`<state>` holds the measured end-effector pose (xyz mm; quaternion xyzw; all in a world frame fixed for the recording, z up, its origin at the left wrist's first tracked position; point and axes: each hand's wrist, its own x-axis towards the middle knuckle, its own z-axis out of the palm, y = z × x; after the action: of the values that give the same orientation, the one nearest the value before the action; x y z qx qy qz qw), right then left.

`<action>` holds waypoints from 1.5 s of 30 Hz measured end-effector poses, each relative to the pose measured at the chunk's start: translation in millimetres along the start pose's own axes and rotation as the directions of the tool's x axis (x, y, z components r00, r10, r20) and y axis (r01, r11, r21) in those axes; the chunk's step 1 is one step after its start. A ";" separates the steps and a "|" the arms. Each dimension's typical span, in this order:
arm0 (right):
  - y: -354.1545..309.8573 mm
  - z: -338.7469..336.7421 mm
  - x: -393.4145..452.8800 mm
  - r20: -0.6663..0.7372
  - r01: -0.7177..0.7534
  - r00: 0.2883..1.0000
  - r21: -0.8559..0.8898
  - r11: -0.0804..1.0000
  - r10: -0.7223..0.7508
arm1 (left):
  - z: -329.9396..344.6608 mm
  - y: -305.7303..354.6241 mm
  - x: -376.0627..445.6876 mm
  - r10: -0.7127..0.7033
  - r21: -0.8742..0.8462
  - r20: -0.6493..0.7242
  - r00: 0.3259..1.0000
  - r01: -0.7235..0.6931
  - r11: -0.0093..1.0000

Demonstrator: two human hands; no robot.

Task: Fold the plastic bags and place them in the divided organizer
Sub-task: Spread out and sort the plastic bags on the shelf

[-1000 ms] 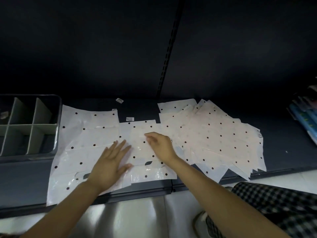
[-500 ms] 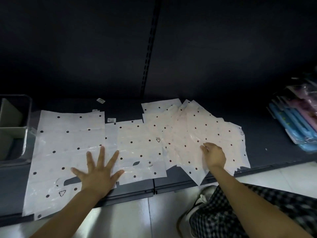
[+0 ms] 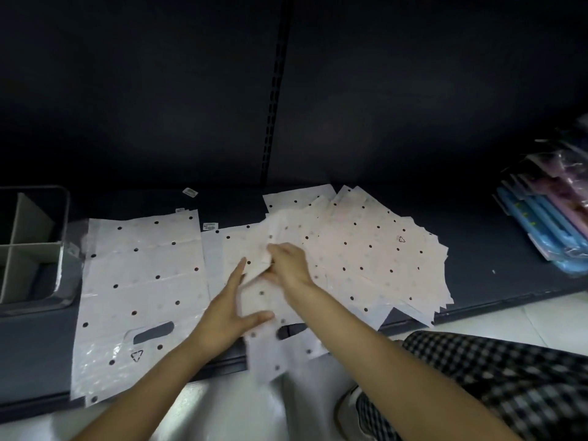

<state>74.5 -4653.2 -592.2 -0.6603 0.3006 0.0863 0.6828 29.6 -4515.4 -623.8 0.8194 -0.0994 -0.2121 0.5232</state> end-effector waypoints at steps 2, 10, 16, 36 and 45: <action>3.3 12.7 -8.6 0.168 0.049 0.984 0.034 0.998 -0.054 | -5.5 1.7 5.1 -0.014 0.019 -0.197 0.980 0.018 1.000; 23.6 -126.1 44.9 -0.265 0.105 0.894 -0.662 0.742 -0.363 | -111.3 -55.3 9.9 -0.242 0.204 -0.533 0.811 0.400 0.893; 49.5 -212.5 63.4 -0.186 -0.083 0.944 -0.933 0.349 -0.273 | -146.4 -93.1 -1.9 -0.156 0.405 -0.591 0.791 0.459 0.791; 17.2 -111.7 43.2 -0.380 -0.017 0.922 -0.239 0.971 -0.077 | -50.3 -21.2 -4.9 -0.027 0.221 -0.165 0.986 0.064 0.973; 46.4 -0.2 -20.9 0.072 0.207 0.978 -0.244 0.947 -0.195 | -10.5 25.0 2.9 -0.255 -0.293 -0.120 0.960 0.211 0.932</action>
<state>33.8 -4642.3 -620.7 -0.7660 0.2021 0.0689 0.6063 38.4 -4518.8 -598.3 0.7579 0.0706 -0.2199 0.6101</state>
